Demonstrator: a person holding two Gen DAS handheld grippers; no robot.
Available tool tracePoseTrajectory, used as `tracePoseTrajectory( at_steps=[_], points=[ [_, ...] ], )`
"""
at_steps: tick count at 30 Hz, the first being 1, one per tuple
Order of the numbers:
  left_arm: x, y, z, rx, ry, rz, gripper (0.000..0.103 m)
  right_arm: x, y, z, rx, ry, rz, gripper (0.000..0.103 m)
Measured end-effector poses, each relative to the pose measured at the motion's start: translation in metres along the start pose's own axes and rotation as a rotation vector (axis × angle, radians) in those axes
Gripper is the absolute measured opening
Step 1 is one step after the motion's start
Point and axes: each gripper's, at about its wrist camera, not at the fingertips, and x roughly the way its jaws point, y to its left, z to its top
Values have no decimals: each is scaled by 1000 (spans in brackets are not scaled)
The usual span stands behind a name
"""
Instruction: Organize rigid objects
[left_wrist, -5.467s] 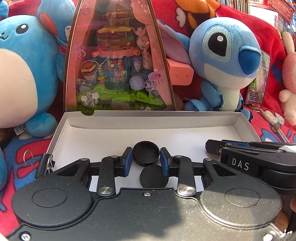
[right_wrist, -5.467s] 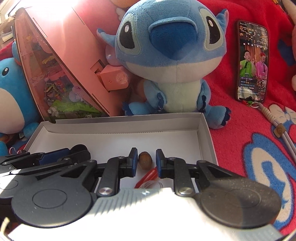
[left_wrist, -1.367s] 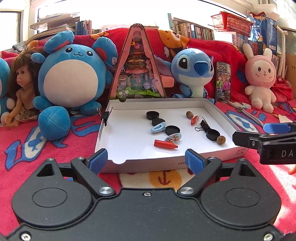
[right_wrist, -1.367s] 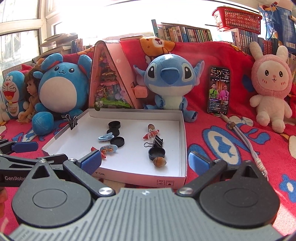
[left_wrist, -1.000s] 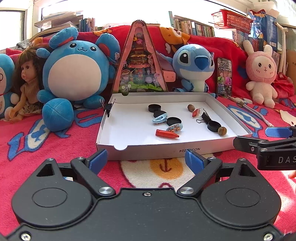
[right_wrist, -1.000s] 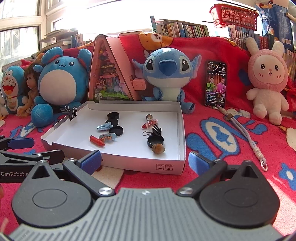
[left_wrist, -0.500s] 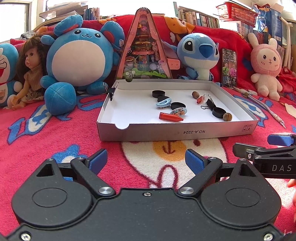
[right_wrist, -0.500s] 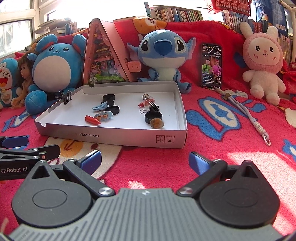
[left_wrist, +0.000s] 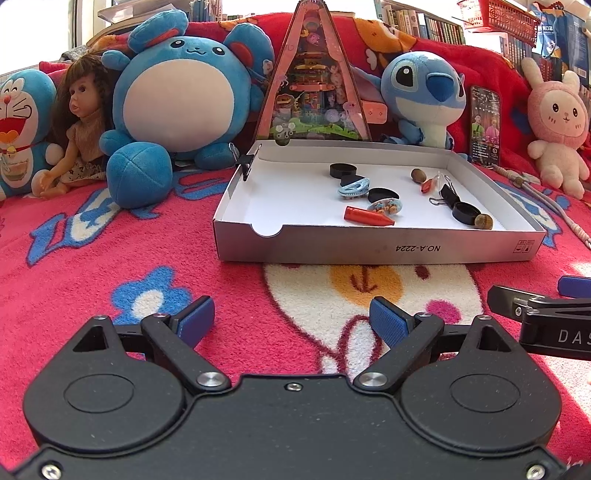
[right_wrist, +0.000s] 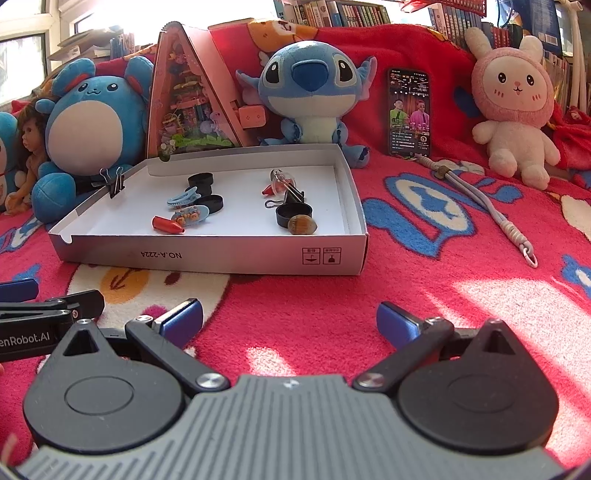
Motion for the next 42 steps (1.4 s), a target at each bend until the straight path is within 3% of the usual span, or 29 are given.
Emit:
tracePoseTrajectory(
  at_steps=[30,42],
  points=[
    [16,5,1,-3,40,-3,102,10,9,-1,-36,47,-31,103],
    [16,6,-1,-11,38,-4,103,11,9,-1,-43,49,-37,103]
  ],
)
